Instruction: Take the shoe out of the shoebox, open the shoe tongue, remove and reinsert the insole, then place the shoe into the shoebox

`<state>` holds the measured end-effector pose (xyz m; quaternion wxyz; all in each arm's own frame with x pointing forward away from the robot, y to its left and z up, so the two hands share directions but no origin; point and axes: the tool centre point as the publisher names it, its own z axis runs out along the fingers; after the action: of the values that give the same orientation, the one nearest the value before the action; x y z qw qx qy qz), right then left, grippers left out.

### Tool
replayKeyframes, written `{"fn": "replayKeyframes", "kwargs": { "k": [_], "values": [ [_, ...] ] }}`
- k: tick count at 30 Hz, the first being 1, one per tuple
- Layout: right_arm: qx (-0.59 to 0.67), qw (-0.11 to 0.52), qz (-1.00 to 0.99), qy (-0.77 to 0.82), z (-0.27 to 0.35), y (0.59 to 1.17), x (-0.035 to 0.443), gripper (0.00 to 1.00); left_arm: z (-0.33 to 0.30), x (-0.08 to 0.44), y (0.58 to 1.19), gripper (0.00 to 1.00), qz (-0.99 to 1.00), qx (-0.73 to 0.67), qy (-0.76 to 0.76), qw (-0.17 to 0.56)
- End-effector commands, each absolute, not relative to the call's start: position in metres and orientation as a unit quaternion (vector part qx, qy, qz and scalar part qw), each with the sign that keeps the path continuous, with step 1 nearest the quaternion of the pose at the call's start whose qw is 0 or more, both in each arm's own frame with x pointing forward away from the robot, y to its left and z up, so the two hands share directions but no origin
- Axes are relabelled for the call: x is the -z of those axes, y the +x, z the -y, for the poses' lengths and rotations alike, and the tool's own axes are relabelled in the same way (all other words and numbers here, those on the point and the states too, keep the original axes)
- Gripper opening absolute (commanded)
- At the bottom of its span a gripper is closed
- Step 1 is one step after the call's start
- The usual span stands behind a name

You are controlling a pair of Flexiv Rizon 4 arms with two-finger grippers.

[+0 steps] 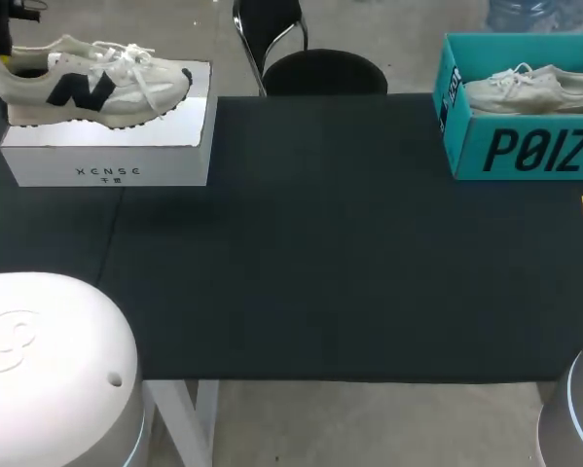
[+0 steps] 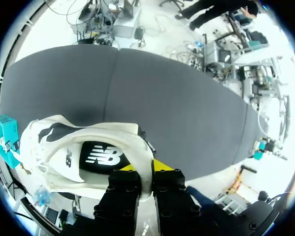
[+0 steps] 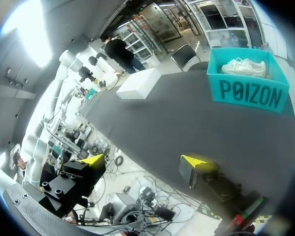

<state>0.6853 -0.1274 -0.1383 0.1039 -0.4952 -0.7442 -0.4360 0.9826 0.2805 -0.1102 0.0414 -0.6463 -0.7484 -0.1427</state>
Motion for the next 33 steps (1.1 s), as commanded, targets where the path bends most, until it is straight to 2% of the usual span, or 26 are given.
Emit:
{"fn": "replayKeyframes", "kwargs": {
  "k": [1, 15, 33],
  "values": [
    [0.439, 0.095, 0.741, -0.499, 0.127, 0.673, 0.138, 1.00, -0.305, 0.122, 1.008, 0.00, 0.743, 0.156, -0.649, 0.050],
    [0.439, 0.095, 0.741, -0.499, 0.127, 0.673, 0.138, 1.00, -0.329, 0.159, 1.070, 0.00, 0.782, 0.162, -0.598, 0.065],
    [0.439, 0.095, 0.741, -0.499, 0.127, 0.673, 0.138, 1.00, -0.303, 0.229, 1.127, 0.00, 0.735, 0.161, -0.655, 0.069]
  ]
}}
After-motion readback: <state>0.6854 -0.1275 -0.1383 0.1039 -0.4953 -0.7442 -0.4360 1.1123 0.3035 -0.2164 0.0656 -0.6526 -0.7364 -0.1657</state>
